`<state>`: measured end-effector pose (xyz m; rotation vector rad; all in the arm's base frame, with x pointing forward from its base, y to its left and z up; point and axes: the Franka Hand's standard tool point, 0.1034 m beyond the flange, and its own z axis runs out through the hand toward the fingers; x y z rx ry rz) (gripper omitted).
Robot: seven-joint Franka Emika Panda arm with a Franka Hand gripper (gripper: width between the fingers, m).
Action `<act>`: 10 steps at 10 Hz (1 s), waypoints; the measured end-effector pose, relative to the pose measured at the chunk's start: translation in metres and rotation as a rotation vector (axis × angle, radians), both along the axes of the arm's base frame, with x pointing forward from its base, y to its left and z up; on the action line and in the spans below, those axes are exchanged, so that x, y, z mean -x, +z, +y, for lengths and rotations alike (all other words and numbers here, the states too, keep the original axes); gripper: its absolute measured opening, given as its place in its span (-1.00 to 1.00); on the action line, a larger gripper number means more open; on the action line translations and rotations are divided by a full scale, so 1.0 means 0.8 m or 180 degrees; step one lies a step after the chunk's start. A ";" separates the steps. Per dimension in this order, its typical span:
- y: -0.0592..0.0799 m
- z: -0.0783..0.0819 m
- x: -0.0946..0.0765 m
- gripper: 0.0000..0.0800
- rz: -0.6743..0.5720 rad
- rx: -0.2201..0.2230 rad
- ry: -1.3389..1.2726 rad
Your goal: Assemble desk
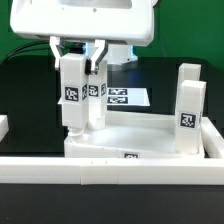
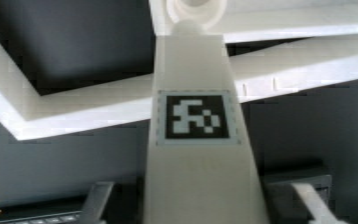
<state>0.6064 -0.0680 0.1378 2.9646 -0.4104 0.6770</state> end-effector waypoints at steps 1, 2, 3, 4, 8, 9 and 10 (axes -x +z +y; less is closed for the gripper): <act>-0.001 0.000 0.001 -0.28 0.0004 0.0000 0.0001; -0.002 0.001 0.001 -0.28 0.0010 -0.0001 0.0002; -0.003 0.001 0.002 -0.28 0.0015 -0.0002 0.0002; -0.004 0.003 0.004 -0.28 0.0023 -0.0006 0.0009; -0.006 0.005 0.001 -0.28 0.0028 -0.0004 0.0020; -0.006 0.005 0.001 -0.28 0.0029 -0.0004 0.0019; -0.007 0.005 0.002 -0.28 0.0031 -0.0004 0.0017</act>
Offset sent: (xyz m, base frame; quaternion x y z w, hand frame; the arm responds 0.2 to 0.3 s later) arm -0.0096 0.0126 -0.0047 0.0166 -0.0137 0.0285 0.9994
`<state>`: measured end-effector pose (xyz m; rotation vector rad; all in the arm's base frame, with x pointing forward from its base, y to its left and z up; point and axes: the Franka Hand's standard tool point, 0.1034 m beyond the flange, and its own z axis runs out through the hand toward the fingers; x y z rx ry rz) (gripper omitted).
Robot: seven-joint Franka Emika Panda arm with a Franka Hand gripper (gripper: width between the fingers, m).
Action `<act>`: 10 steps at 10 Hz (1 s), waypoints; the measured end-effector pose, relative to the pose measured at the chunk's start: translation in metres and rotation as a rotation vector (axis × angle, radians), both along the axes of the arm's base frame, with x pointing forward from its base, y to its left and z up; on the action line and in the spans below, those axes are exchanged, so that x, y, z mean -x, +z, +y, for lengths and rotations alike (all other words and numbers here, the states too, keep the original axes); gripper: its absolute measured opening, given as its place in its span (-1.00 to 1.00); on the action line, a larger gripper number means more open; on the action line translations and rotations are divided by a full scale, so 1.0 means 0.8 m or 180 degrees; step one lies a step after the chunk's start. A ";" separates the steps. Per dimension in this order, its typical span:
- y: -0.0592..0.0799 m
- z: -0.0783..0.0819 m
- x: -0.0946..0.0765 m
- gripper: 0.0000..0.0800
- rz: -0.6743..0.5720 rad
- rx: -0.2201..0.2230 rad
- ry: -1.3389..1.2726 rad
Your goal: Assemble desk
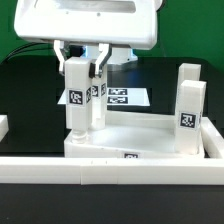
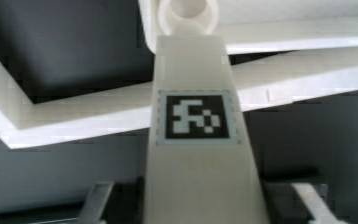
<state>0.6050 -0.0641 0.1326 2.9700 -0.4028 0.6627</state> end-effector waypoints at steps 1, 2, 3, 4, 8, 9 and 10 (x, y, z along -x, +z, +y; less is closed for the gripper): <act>0.000 -0.005 0.004 -0.28 -0.0003 -0.0061 -0.0118; 0.001 -0.004 0.008 -0.28 0.0006 -0.0120 -0.0195; 0.002 -0.001 0.008 -0.28 0.0012 -0.0138 -0.0196; 0.001 0.002 0.010 -0.28 0.0020 -0.0140 -0.0185; -0.002 0.005 0.010 -0.28 0.0022 -0.0124 -0.0155; -0.002 0.004 0.010 -0.28 0.0015 -0.0118 -0.0159; -0.003 0.002 0.011 -0.28 0.0019 -0.0112 -0.0155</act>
Offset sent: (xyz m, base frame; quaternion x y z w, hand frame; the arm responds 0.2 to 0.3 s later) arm -0.0146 0.0105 0.0017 0.0079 -0.0150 0.0393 0.9991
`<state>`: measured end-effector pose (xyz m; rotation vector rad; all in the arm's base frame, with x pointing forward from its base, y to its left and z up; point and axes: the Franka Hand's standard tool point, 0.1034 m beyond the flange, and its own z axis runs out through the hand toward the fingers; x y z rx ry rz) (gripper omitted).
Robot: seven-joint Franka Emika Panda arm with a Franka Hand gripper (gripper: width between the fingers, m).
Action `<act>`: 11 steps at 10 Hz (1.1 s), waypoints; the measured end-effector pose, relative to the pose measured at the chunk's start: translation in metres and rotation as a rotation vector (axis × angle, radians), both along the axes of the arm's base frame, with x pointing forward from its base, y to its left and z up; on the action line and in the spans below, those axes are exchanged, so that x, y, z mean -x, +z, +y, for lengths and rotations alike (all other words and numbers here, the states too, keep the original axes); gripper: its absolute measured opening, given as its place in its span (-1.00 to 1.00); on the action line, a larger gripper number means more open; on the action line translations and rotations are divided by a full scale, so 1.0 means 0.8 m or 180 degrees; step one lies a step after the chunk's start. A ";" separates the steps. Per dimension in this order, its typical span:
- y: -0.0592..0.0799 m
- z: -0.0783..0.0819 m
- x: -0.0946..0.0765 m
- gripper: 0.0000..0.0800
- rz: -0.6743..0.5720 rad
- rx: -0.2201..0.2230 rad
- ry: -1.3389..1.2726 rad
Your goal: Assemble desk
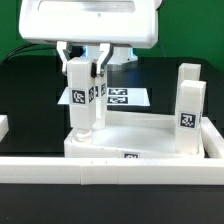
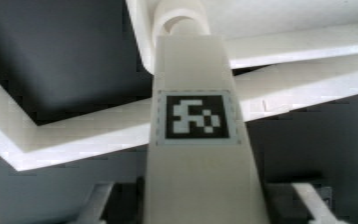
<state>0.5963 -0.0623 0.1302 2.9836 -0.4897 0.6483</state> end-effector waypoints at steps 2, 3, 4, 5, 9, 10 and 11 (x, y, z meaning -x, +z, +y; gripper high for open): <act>-0.003 -0.006 0.003 -0.28 0.0021 0.0020 0.0016; -0.004 -0.006 0.003 -0.28 0.0022 0.0026 0.0017; -0.006 -0.004 0.003 -0.28 0.0022 0.0031 0.0029; -0.009 -0.002 0.004 -0.28 0.0035 0.0035 0.0037; -0.020 0.001 0.002 -0.28 0.0009 0.0091 0.0061; -0.021 0.003 0.000 -0.28 -0.0024 0.0112 0.0072; -0.020 0.004 -0.003 -0.28 -0.0070 0.0139 0.0083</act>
Offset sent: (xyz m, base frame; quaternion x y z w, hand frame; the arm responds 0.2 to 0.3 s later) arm -0.0011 0.0031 -0.0059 -0.0043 0.0091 -0.0024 0.9999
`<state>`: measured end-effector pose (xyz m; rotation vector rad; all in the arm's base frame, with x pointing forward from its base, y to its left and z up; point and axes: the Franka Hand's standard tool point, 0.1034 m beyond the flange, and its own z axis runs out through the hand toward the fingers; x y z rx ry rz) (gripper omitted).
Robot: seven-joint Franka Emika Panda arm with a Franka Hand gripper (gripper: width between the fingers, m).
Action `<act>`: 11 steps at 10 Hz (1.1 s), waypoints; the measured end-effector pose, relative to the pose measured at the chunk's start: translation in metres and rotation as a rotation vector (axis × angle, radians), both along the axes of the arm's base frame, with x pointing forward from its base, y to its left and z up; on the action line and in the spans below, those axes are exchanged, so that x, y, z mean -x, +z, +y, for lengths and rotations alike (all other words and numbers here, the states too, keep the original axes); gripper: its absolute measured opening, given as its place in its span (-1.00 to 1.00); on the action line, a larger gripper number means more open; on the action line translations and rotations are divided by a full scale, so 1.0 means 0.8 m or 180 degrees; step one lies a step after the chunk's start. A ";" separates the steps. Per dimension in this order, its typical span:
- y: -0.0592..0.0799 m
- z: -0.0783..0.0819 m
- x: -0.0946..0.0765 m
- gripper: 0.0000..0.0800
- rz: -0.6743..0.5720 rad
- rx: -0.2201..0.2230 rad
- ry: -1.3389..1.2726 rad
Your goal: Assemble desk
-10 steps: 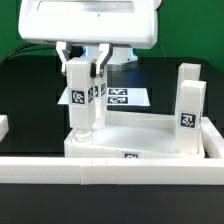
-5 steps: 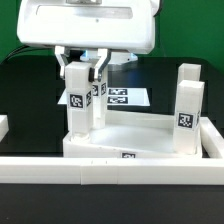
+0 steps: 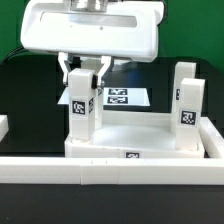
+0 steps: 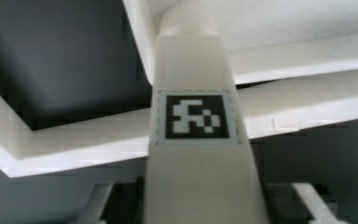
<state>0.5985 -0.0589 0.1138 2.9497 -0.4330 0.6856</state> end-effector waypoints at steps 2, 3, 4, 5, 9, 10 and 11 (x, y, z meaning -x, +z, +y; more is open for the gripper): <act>-0.001 0.000 0.000 -0.27 0.0003 0.0002 0.0002; 0.000 -0.001 0.000 0.17 0.0014 -0.0005 0.0000; 0.005 -0.002 -0.002 0.47 0.0025 -0.0024 -0.0009; 0.010 -0.002 -0.004 0.47 0.0038 -0.0047 -0.0009; 0.041 -0.012 -0.019 0.62 0.0128 -0.0171 -0.0049; 0.038 -0.011 -0.018 0.62 0.0130 -0.0162 -0.0044; 0.036 -0.011 -0.018 0.62 0.0137 -0.0161 -0.0042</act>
Offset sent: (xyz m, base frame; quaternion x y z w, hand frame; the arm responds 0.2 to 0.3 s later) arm 0.0063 -0.0053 0.0150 0.0026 -0.0178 0.0072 0.9998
